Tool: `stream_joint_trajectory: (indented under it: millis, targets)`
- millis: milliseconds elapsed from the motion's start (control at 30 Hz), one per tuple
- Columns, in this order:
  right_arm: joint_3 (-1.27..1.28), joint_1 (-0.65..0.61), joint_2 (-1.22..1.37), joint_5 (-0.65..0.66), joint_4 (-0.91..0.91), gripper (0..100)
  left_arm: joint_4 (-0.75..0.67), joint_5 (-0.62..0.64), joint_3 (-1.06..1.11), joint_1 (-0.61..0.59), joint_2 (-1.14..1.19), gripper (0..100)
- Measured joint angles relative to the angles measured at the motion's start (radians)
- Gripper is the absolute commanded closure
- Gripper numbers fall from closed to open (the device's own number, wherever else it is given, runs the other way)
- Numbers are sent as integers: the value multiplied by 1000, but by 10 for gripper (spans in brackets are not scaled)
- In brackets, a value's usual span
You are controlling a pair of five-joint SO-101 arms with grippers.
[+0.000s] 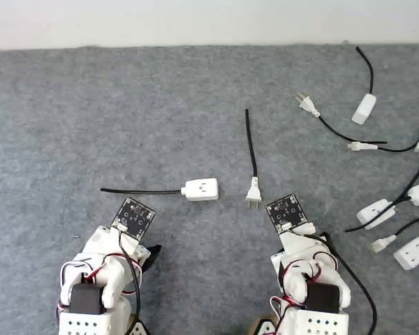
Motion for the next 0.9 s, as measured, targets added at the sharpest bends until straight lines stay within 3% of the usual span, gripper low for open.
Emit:
stream_joint_trajectory:
  millis: [467,767,900]
  targets:
    - [0,0,0,0,0,691,0,0,0,2,0,693]
    - [0,0,0,0,0,691,0,0,0,176,0,693]
    - [0,-43,0,0,0,691,0,0,0,201,0,693]
